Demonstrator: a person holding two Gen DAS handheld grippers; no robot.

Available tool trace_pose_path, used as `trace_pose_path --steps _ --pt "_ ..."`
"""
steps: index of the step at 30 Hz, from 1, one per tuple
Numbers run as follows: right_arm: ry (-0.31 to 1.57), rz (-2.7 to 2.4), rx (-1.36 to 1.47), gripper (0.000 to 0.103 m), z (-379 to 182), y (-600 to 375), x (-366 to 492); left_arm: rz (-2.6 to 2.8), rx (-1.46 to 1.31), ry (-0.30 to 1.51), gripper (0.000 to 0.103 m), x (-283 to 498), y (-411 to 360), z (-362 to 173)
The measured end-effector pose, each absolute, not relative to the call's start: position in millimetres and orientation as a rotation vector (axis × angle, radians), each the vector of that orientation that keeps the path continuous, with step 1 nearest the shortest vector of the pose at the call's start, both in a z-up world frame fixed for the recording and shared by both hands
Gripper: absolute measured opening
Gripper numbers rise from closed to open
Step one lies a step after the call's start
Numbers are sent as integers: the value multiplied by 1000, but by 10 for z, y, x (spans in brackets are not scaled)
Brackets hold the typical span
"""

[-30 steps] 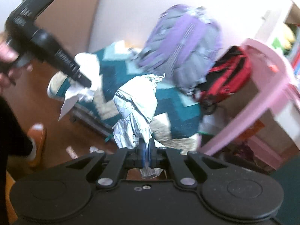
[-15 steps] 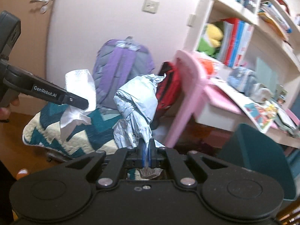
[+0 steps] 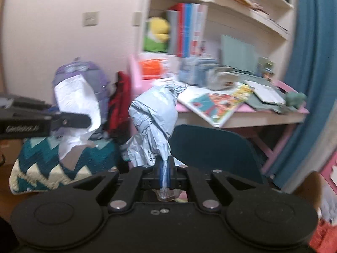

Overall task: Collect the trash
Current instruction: 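Carry the tissue with the left tool while the right carries the grey paper to the bin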

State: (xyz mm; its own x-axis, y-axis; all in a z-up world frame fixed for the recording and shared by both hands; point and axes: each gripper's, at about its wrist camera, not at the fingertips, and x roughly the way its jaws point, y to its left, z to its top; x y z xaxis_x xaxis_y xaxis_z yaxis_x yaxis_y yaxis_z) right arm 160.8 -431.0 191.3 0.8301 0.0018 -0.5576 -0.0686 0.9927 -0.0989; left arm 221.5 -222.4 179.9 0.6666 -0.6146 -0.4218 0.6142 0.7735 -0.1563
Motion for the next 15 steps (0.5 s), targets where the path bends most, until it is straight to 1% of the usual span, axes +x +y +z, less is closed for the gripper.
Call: trace_pose_path --steps 5,15 --pt "599 -55 -73 2 2003 -4765 1693 -777 23 470 12 2262 -2782 1958" --pt "687 -153 -2 2 1732 -5384 2010 -876 54 500 12 2408 -3730 1952"
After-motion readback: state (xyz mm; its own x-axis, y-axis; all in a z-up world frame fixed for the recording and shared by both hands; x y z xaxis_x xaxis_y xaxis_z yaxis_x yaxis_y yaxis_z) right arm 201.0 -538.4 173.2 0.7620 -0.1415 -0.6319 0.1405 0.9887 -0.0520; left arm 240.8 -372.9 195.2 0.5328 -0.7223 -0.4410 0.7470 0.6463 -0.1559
